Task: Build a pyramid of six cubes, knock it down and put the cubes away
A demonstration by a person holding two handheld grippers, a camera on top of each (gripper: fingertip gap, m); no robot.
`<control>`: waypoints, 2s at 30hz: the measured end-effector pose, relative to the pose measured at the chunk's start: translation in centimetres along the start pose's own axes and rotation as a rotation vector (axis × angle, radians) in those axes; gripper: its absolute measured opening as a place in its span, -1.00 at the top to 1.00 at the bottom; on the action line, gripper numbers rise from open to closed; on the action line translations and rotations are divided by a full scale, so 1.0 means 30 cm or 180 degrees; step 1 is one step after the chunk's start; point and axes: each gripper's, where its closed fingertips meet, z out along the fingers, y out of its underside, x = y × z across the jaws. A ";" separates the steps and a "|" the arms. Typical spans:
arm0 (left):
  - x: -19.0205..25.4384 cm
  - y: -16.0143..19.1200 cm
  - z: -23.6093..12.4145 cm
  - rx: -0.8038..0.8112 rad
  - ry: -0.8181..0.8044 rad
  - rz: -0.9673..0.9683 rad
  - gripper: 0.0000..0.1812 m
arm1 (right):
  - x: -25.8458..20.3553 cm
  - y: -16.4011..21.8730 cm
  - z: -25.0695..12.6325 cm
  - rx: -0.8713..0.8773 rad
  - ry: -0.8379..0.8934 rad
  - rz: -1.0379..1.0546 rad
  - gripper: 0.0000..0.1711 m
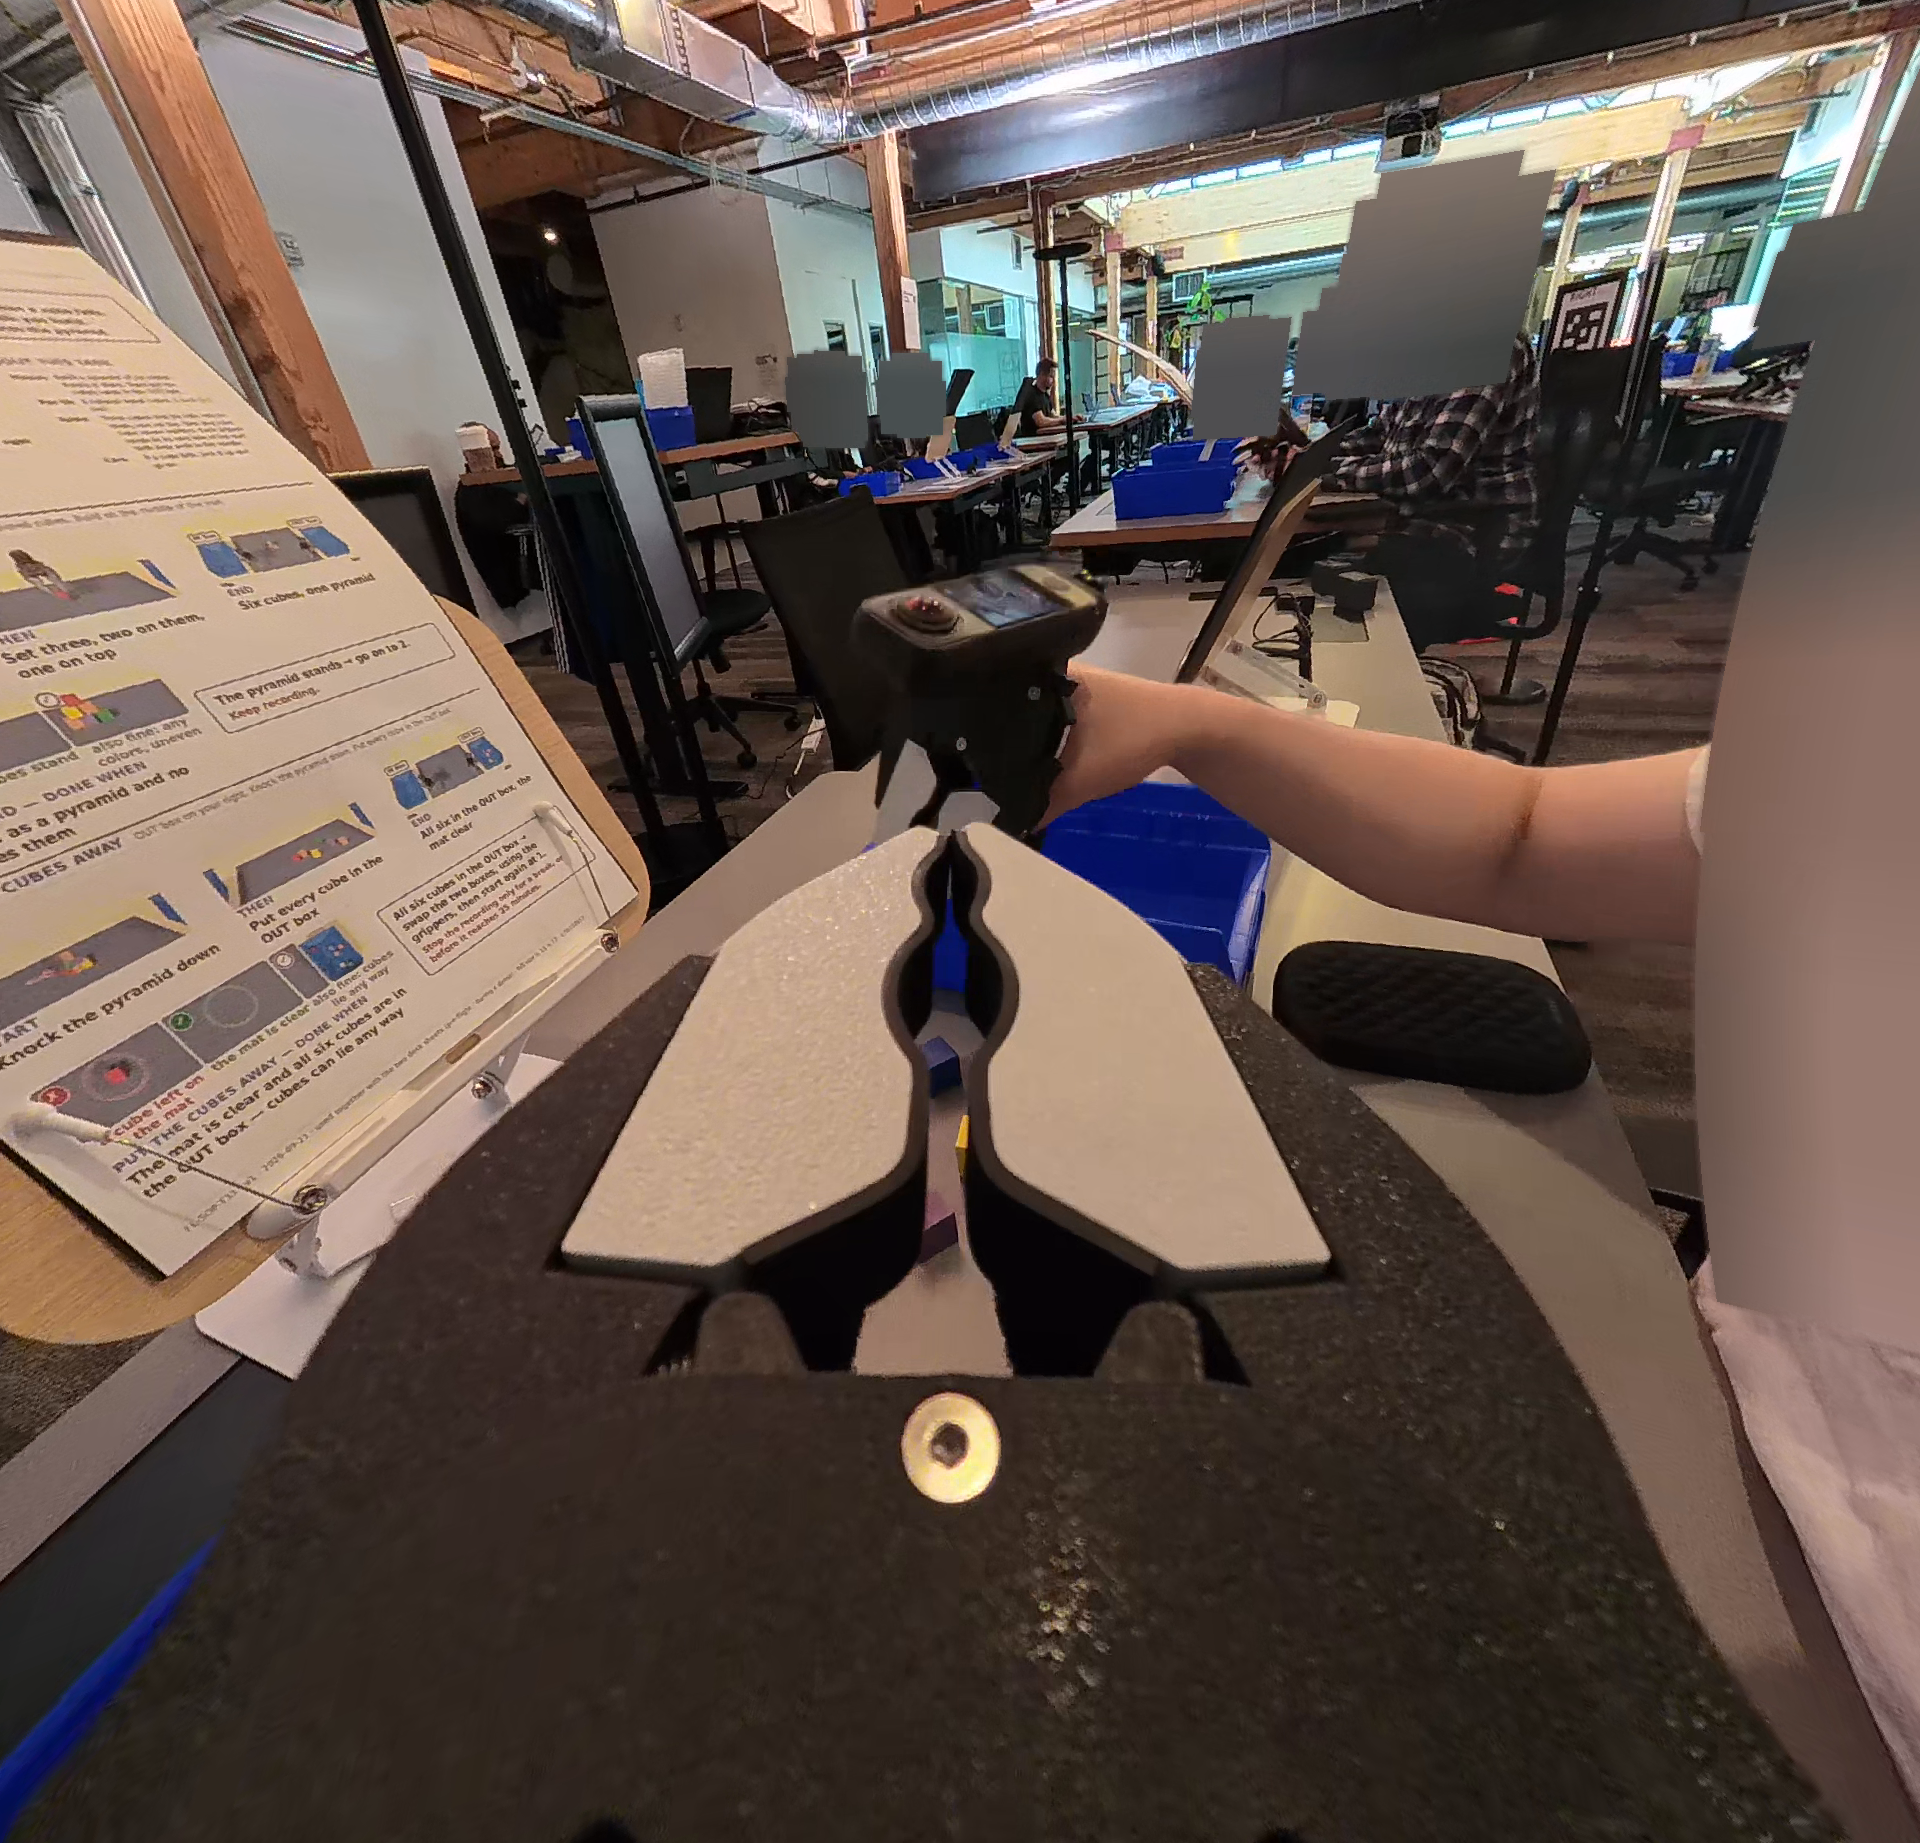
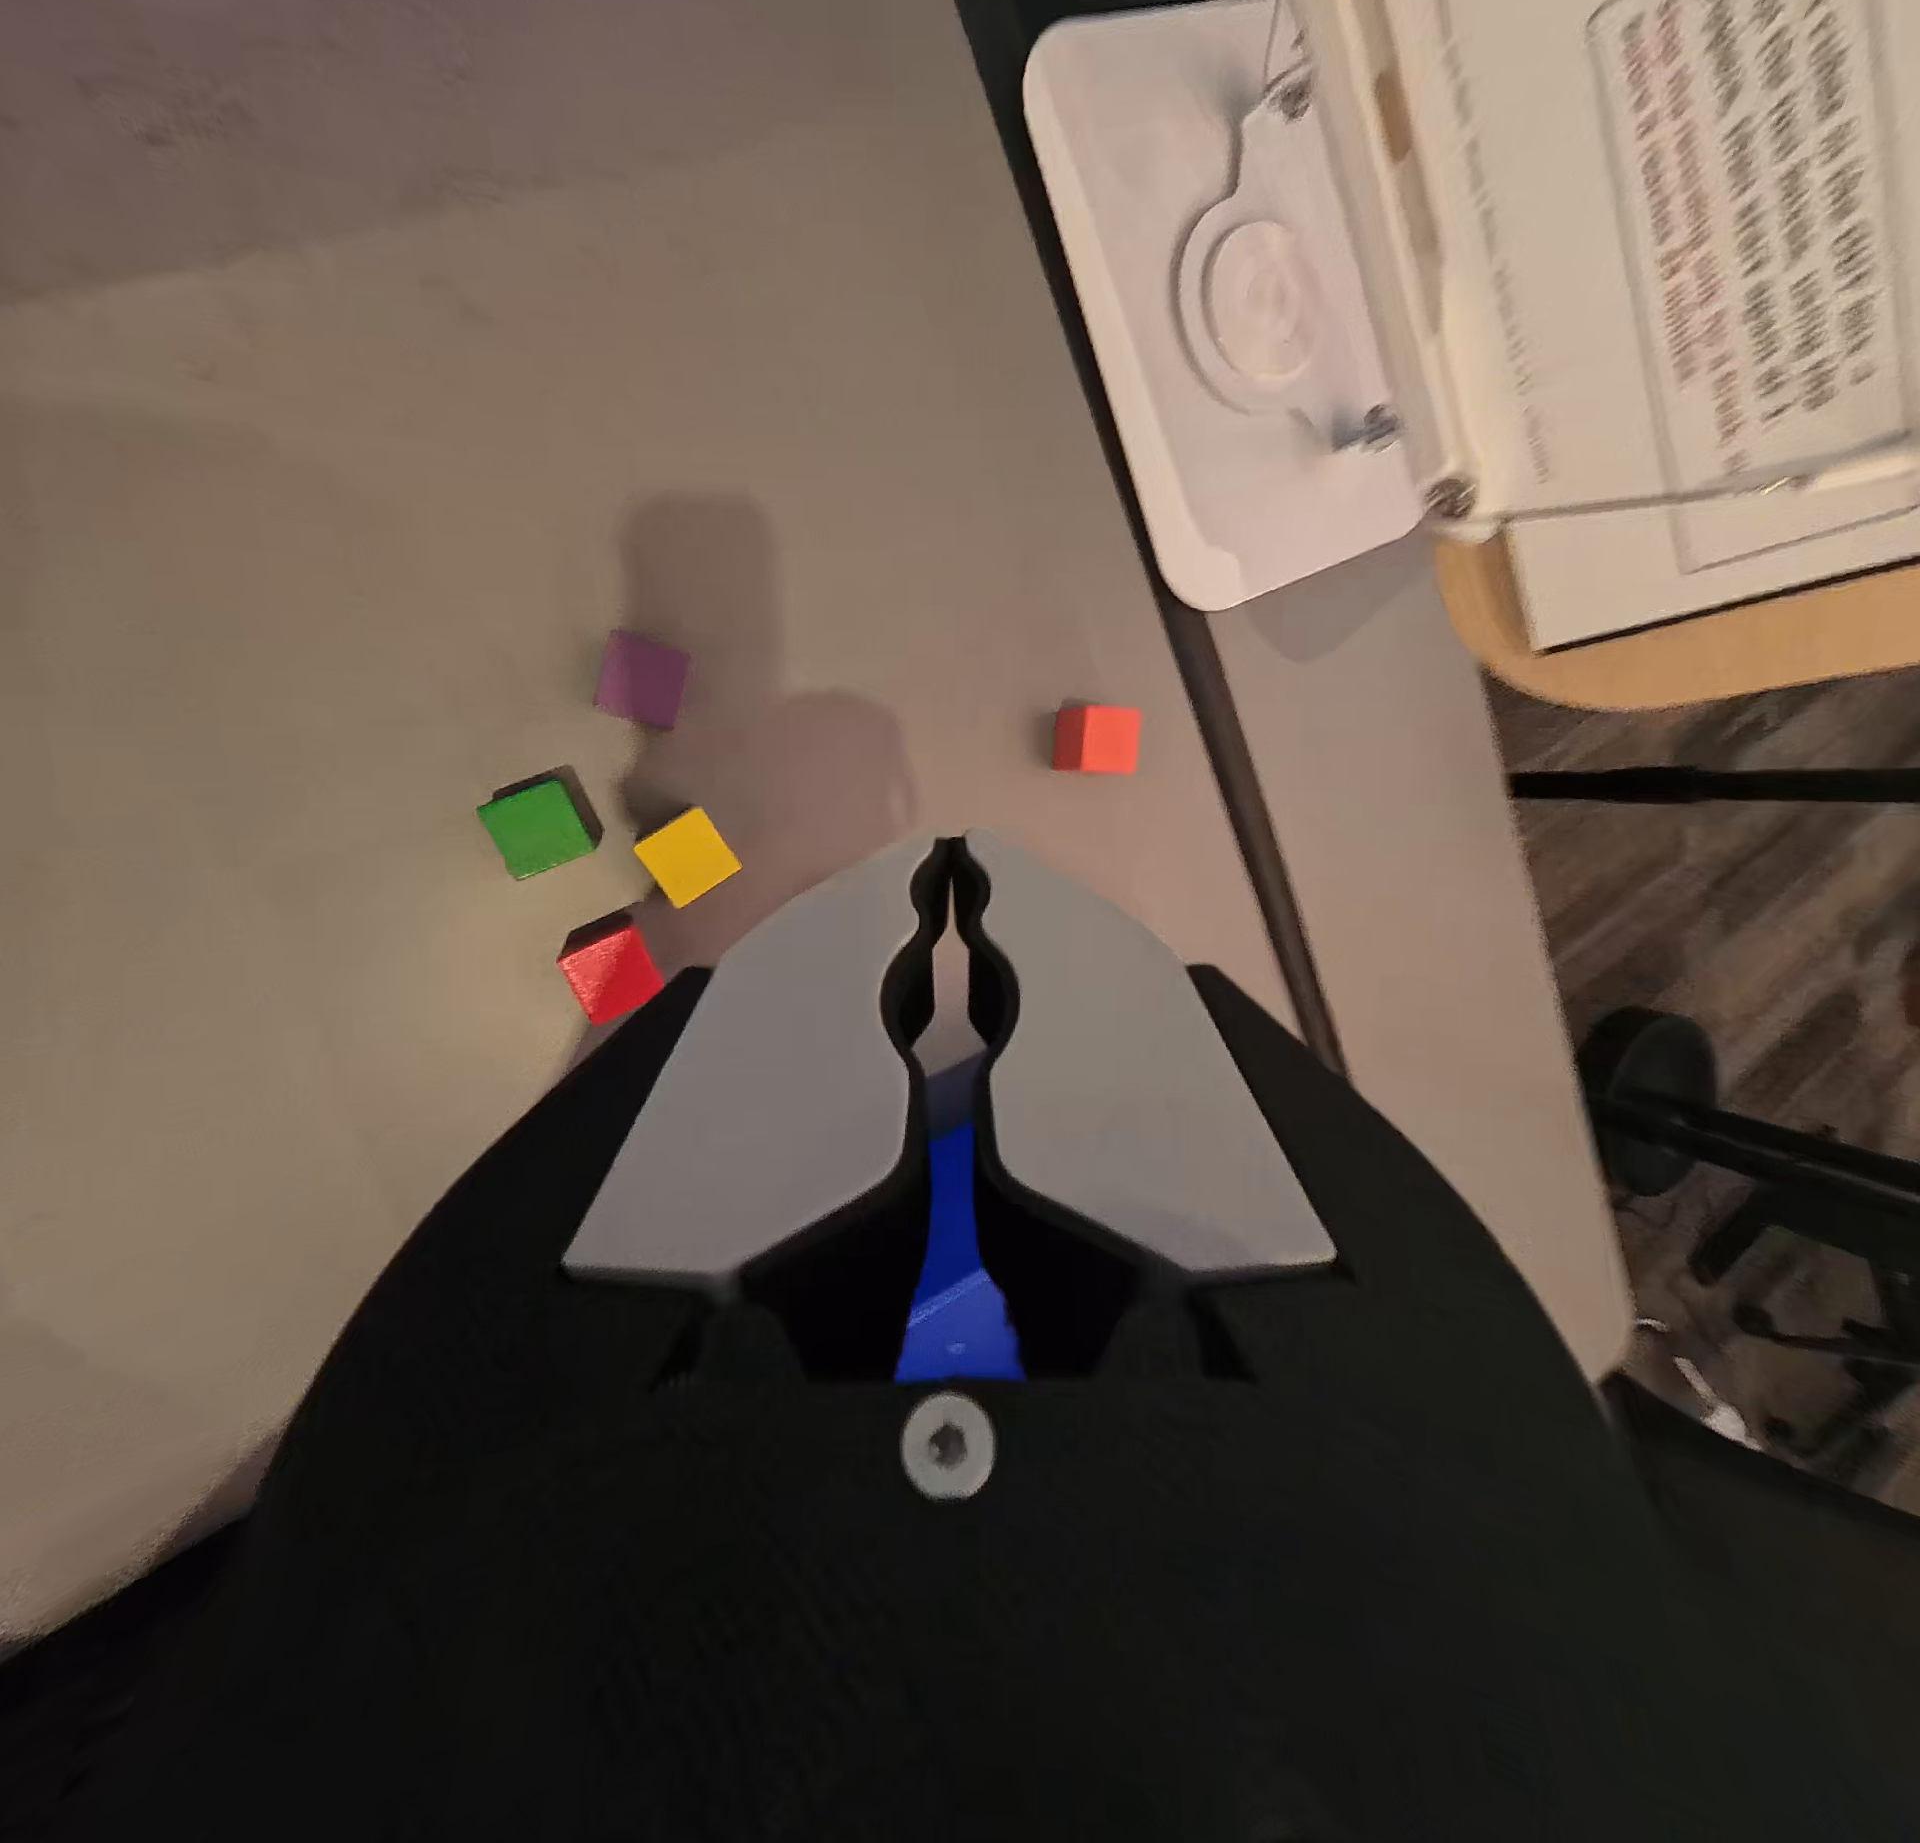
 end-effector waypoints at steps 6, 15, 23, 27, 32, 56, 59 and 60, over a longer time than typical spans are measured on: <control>0.001 0.011 0.008 -0.0073 -0.0012 0.0038 1.00 | -0.072 0.188 0.183 -0.0402 -0.0413 0.0649 0.88; 0.005 0.035 0.025 -0.0200 0.0012 0.0038 1.00 | -0.076 0.337 0.327 -0.1362 -0.0365 0.0646 0.65; 0.006 0.055 0.035 -0.0310 0.0017 0.0072 1.00 | -0.082 0.384 0.391 -0.1633 -0.0472 0.0583 0.66; 0.004 0.060 0.039 -0.0336 0.0014 0.0076 1.00 | -0.088 0.386 0.395 -0.1636 -0.0526 0.0586 0.65; -0.006 0.072 0.043 -0.0383 -0.0012 0.0070 1.00 | -0.075 0.395 0.397 -0.1601 -0.0543 0.0643 0.66; 0.005 0.110 0.082 -0.0548 0.0049 0.0058 1.00 | 0.327 0.542 -0.136 -0.0809 0.0149 0.2115 0.67; 0.012 0.109 0.087 -0.0554 0.0074 0.0067 1.00 | 0.322 0.785 -0.036 -0.1345 0.0103 0.2685 0.66; 0.013 0.111 0.090 -0.0562 0.0080 0.0068 1.00 | 0.309 0.852 -0.003 -0.1525 0.0110 0.2795 0.66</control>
